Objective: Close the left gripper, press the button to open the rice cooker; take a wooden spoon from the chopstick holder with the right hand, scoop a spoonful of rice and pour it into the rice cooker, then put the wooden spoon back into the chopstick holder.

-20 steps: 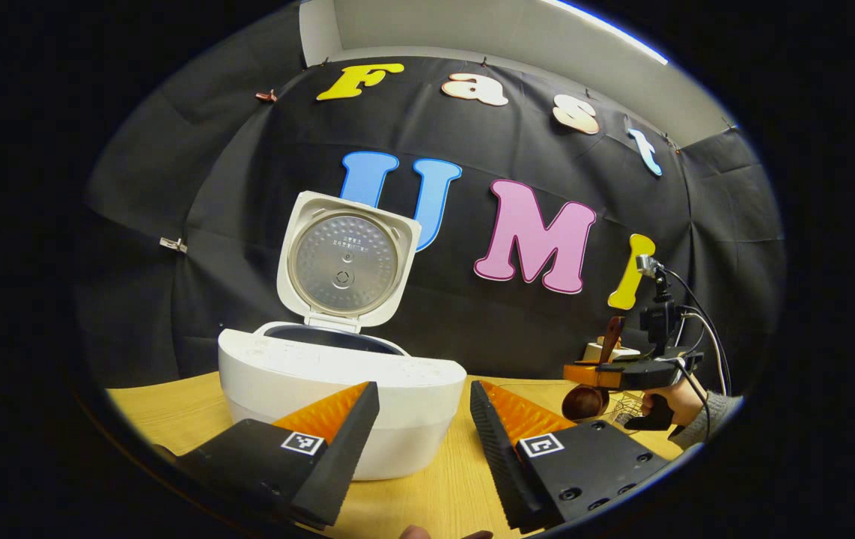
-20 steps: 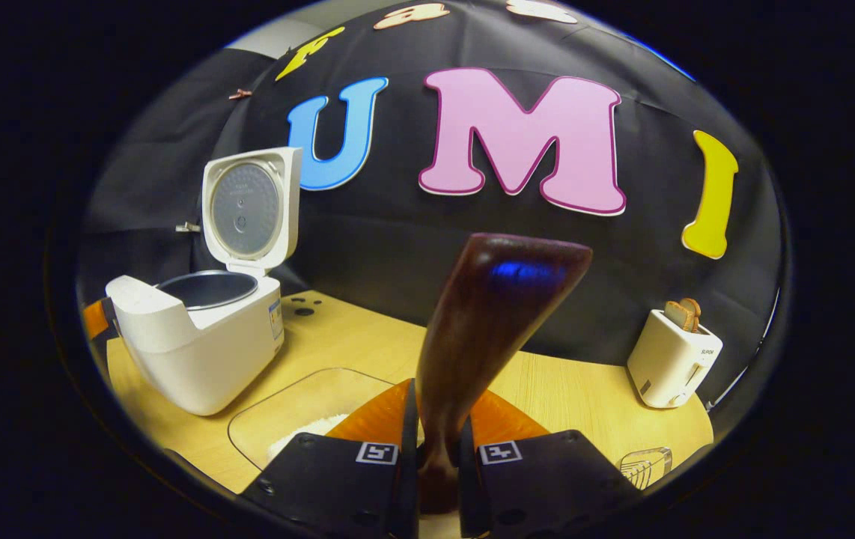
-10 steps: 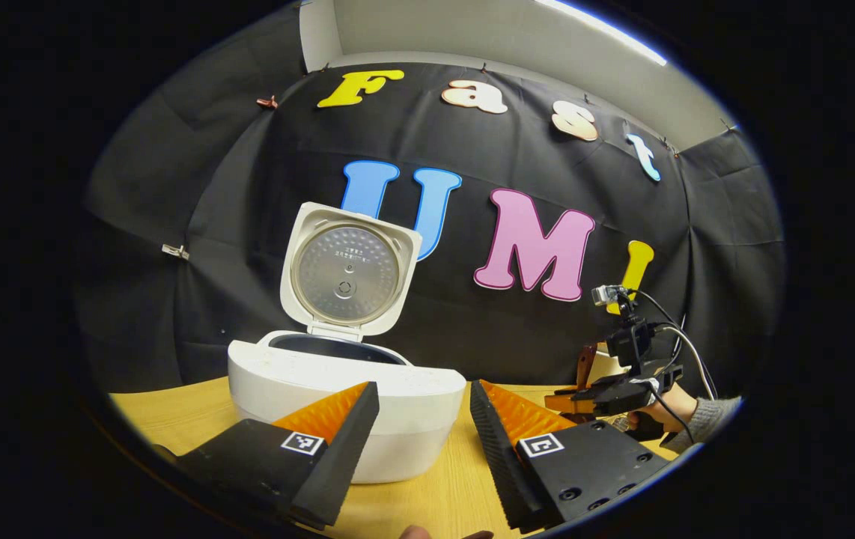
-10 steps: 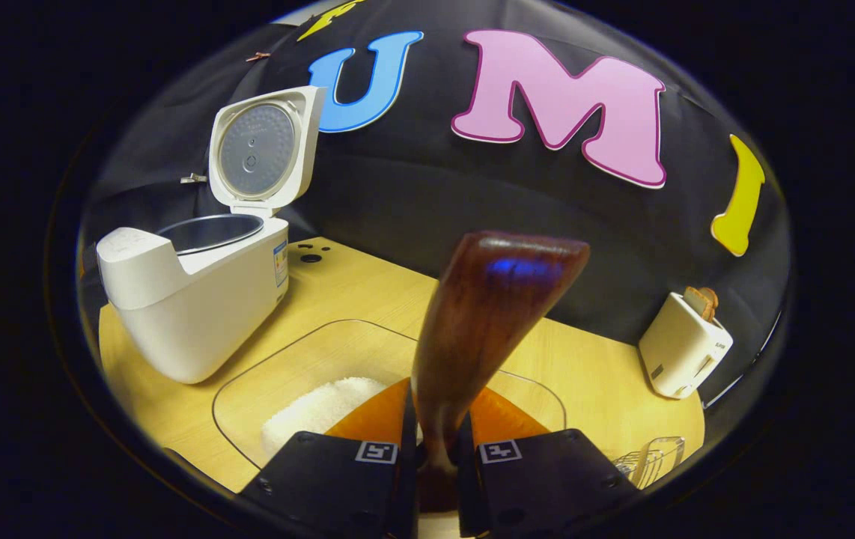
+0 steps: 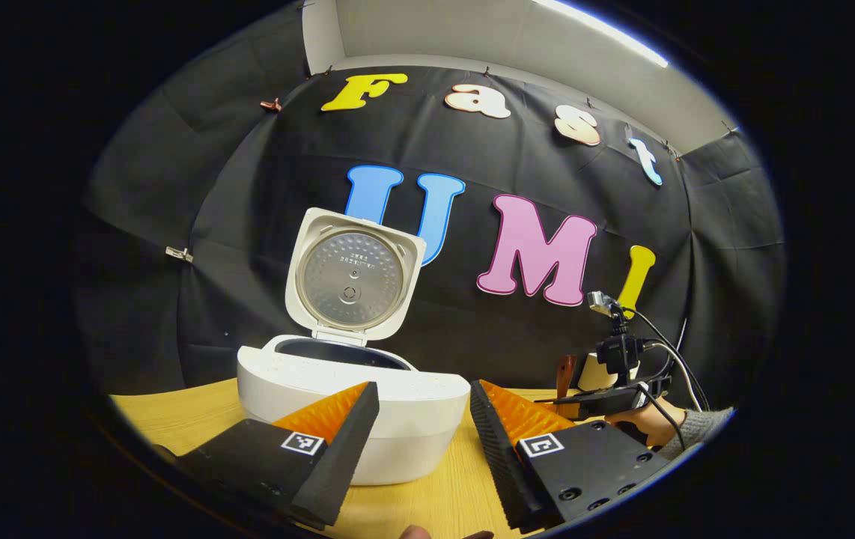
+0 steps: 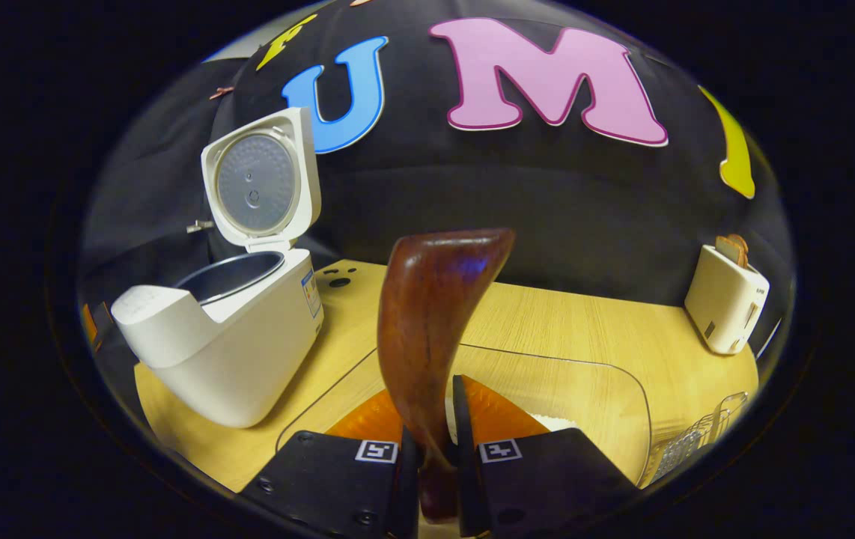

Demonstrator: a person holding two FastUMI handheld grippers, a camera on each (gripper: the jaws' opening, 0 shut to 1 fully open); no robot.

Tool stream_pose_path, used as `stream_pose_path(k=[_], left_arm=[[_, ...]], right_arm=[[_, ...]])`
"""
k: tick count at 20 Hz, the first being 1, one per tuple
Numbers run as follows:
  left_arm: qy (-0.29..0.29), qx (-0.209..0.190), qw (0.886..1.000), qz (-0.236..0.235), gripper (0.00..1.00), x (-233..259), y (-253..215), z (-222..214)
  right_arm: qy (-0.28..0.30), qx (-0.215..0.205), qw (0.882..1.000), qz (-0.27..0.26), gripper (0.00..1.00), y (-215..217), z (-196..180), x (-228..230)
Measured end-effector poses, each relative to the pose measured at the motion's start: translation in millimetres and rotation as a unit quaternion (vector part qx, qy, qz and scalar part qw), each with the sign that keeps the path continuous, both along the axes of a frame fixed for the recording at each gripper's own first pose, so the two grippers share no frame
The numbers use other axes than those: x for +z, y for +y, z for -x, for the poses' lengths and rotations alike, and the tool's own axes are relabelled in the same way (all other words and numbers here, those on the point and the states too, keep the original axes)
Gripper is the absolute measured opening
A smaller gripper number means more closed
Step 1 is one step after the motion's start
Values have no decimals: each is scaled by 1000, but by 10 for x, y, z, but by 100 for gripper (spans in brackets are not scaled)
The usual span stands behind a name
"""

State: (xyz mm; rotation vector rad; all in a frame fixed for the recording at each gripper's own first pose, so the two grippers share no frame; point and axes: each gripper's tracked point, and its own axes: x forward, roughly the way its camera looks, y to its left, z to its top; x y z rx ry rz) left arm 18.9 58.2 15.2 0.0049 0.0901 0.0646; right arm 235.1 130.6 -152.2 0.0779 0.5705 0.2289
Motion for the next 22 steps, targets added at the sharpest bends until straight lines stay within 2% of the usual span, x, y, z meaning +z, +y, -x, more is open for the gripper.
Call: stream_pose_path(k=[4,9,11,12,13,17,20,22], left_arm=[[-3,3,1000,-1,80,20,29,22],[-1,6,1000,-1,80,20,54,18],[-1,7,1000,-2,80,18,52,5],[-1,7,1000,-3,80,18,59,10],[-2,8,1000,-4,80,37,71,7],[-4,13,1000,4,80,60,117,27],[-9,14,1000,1,80,91,122,44],[-9,16,1000,0,80,86,141,46]], right_arm=[[-6,-45,996,-76,24,-105,-70,102],[-37,-77,992,-89,24,-381,-131,310],[-38,-91,989,-114,24,-418,-141,359],[-38,-100,985,-132,13,-440,-148,391],[-39,-112,981,-152,24,-466,-141,419],[-34,-159,959,-231,20,-592,-164,403],[-23,-169,956,-238,20,-643,-162,310],[-26,-179,947,-266,20,-650,-189,391]])
